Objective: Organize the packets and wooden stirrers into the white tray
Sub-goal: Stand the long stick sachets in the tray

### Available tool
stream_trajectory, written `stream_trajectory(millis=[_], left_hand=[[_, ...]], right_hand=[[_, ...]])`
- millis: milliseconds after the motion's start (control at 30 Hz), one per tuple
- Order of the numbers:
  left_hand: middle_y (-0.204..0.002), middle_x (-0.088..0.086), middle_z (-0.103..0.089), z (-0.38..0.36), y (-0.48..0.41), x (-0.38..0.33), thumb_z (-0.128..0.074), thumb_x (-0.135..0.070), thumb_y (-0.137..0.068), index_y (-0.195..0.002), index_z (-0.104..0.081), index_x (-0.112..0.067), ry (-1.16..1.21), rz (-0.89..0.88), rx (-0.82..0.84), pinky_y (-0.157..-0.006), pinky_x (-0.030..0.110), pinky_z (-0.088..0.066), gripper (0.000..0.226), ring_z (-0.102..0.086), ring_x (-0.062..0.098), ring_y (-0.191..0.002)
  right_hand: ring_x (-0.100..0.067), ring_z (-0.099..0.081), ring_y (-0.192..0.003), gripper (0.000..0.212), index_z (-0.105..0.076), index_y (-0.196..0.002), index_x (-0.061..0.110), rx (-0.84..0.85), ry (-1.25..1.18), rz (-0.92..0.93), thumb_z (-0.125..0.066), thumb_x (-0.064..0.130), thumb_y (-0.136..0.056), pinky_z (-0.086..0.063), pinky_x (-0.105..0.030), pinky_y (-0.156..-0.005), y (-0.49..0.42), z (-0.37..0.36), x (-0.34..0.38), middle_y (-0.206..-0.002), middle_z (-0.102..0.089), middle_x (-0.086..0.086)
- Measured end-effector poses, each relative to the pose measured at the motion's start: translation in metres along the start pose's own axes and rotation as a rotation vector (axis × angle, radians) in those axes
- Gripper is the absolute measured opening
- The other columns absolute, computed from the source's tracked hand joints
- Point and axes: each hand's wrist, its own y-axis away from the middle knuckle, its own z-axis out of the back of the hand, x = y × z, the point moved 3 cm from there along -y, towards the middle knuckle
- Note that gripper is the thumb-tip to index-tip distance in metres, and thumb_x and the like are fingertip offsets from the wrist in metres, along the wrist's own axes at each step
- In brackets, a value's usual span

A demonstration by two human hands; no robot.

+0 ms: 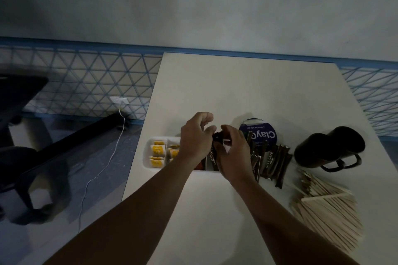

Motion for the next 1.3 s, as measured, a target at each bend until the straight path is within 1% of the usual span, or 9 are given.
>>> stream_trajectory(millis=[133, 300, 433, 567, 733, 833, 933, 1167, 1300], left_hand=[[-0.116, -0.001, -0.068, 0.014, -0.005, 0.002, -0.072, -0.016, -0.086, -0.121, -0.064, -0.015, -0.177, 0.013, 0.055, -0.089, 0.021, -0.047, 0.035, -0.063, 0.012, -0.104], [-0.124, 0.003, -0.064, 0.019, -0.009, 0.002, -0.077, -0.025, -0.082, -0.129, -0.061, -0.012, -0.359, 0.068, 0.188, -0.096, 0.027, -0.046, 0.052, -0.061, 0.020, -0.112], [-0.121, 0.009, -0.067, 0.005, -0.007, 0.001, -0.078, -0.019, -0.080, -0.125, -0.065, -0.011, -0.430, 0.043, 0.248, -0.094, 0.029, -0.048, 0.048, -0.061, 0.025, -0.114], [-0.105, 0.009, -0.073, -0.008, -0.005, 0.000, -0.072, -0.010, -0.081, -0.109, -0.073, -0.012, -0.449, -0.001, 0.210, -0.085, 0.024, -0.048, 0.028, -0.065, 0.025, -0.101], [-0.115, 0.008, -0.071, -0.012, -0.007, -0.002, -0.072, -0.008, -0.082, -0.117, -0.070, -0.013, -0.424, 0.001, 0.156, -0.090, 0.022, -0.043, 0.035, -0.063, 0.023, -0.110], [-0.120, 0.005, -0.067, -0.012, -0.011, -0.008, -0.074, -0.011, -0.082, -0.123, -0.066, -0.013, -0.398, 0.003, 0.125, -0.094, 0.024, -0.044, 0.042, -0.061, 0.021, -0.113], [-0.118, 0.004, -0.066, -0.014, -0.015, -0.024, -0.076, -0.018, -0.082, -0.122, -0.065, -0.014, -0.390, -0.030, 0.090, -0.094, 0.025, -0.044, 0.042, -0.061, 0.020, -0.110], [-0.115, 0.004, -0.067, -0.050, -0.020, -0.057, -0.076, -0.022, -0.083, -0.122, -0.063, -0.016, -0.350, -0.091, 0.221, -0.083, 0.022, -0.046, 0.042, -0.061, 0.014, -0.094], [-0.121, 0.007, -0.064, -0.082, -0.019, -0.062, -0.078, -0.022, -0.080, -0.128, -0.058, -0.013, -0.432, -0.092, 0.387, -0.086, 0.028, -0.050, 0.052, -0.062, 0.020, -0.105]], right_hand=[[-0.008, -0.057, -0.103, 0.050, -0.055, -0.134, 0.016, 0.002, 0.008, -0.012, -0.072, 0.016, -0.088, -0.051, -0.028, -0.087, -0.001, 0.016, -0.002, -0.122, -0.057, 0.003], [-0.004, -0.061, -0.085, 0.042, -0.059, -0.131, 0.015, 0.093, 0.085, -0.074, -0.070, 0.021, -0.091, -0.040, -0.010, -0.067, -0.008, 0.023, -0.009, -0.117, -0.062, 0.001], [-0.011, -0.067, -0.084, 0.029, -0.067, -0.122, 0.013, 0.137, 0.122, -0.064, -0.065, 0.017, -0.094, -0.052, -0.020, -0.073, -0.010, 0.020, -0.009, -0.105, -0.072, -0.002], [-0.010, -0.070, -0.081, 0.025, -0.072, -0.117, 0.013, 0.176, 0.122, -0.035, -0.058, 0.011, -0.097, -0.059, -0.026, -0.076, -0.010, 0.017, -0.007, -0.096, -0.075, -0.001], [-0.004, -0.064, -0.084, 0.028, -0.068, -0.123, 0.011, 0.169, 0.120, -0.060, -0.059, 0.011, -0.097, -0.041, 0.001, -0.063, -0.010, 0.027, -0.010, -0.108, -0.074, -0.003], [-0.001, -0.061, -0.088, 0.028, -0.067, -0.123, 0.012, 0.118, 0.101, -0.115, -0.062, 0.015, -0.096, -0.036, 0.000, -0.068, -0.011, 0.044, -0.016, -0.113, -0.072, 0.000], [0.006, -0.057, -0.075, 0.021, -0.071, -0.113, 0.013, 0.032, 0.108, -0.154, -0.061, 0.014, -0.095, -0.037, 0.002, -0.060, -0.014, 0.068, -0.024, -0.096, -0.073, 0.003], [-0.005, -0.055, -0.052, 0.016, -0.068, -0.081, 0.009, -0.127, 0.251, -0.379, -0.058, 0.014, -0.093, -0.034, -0.015, -0.044, -0.009, 0.114, -0.063, -0.067, -0.064, 0.001], [-0.013, -0.060, -0.049, 0.022, -0.056, -0.071, 0.013, -0.091, 0.244, -0.468, -0.062, 0.013, -0.092, -0.047, -0.023, -0.042, 0.000, 0.118, -0.087, -0.062, -0.062, -0.003]])
